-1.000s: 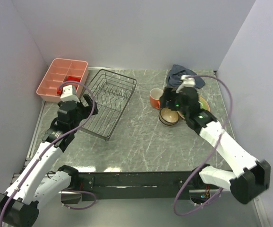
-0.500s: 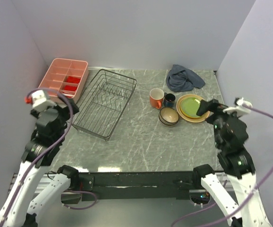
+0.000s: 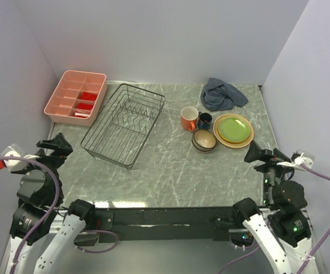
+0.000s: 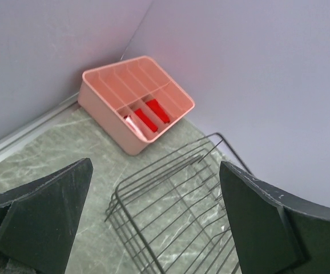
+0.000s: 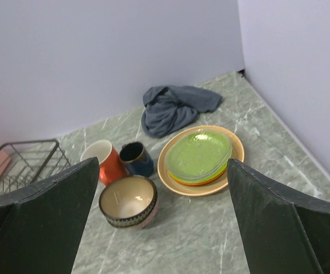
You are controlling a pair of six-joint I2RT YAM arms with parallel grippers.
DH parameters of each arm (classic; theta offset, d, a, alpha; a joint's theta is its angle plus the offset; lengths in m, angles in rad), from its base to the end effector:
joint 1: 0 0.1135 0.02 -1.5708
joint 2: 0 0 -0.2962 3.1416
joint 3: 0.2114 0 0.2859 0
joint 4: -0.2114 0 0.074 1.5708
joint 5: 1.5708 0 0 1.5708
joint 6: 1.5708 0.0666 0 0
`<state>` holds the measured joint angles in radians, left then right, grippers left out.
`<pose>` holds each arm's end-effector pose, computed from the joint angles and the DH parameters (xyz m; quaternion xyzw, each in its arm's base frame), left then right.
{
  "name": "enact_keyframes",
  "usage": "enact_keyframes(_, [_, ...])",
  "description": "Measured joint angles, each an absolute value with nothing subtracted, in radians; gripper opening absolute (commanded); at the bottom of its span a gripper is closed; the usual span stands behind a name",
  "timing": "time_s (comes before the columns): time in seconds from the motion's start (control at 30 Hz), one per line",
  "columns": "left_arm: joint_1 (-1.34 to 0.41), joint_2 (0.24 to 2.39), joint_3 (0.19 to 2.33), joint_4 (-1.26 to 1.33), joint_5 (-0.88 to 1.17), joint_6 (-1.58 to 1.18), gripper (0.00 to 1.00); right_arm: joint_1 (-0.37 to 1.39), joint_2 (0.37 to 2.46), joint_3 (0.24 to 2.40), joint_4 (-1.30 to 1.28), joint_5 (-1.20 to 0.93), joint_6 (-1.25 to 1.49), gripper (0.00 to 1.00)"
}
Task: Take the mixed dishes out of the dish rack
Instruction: Reset both arms
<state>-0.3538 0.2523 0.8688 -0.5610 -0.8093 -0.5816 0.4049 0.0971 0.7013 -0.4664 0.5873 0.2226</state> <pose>0.0602 0.0292 0.4047 -0.3559 0.5951 -0.0596 0.7180 0.0599 -0.0145 0.3682 0.1602 0.6459 0.0420 0.7453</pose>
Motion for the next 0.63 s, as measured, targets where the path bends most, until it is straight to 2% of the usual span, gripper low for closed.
enact_keyframes(0.33, [-0.354,0.252,0.838,-0.711,-0.840,-0.744,1.00,0.475,0.025,0.566,-0.488,0.604,0.242,1.00])
enact_keyframes(0.63, [-0.354,0.244,0.833,-0.794,-0.866,-0.864,0.99,0.516,0.010,0.548,-0.487,0.628,0.246,1.00])
